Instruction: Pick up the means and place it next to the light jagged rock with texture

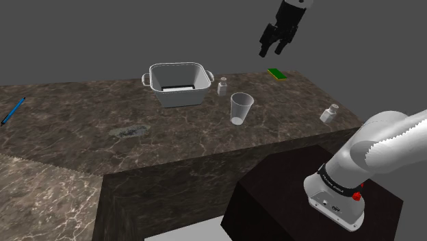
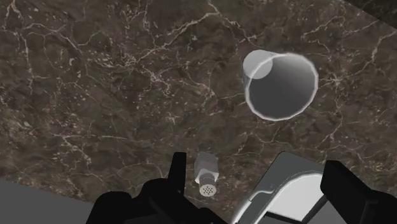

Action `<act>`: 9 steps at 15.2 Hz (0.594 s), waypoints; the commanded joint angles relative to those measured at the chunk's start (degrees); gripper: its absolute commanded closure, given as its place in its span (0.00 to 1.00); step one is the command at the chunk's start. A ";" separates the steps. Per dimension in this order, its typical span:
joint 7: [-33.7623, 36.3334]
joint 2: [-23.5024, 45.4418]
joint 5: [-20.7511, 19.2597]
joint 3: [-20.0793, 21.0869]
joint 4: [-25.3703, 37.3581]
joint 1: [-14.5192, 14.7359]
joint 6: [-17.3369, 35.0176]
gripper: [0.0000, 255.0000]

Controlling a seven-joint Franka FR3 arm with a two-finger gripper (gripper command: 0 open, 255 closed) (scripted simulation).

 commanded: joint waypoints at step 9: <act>-1.59 20.86 -3.11 0.95 6.86 -0.40 11.55 0.00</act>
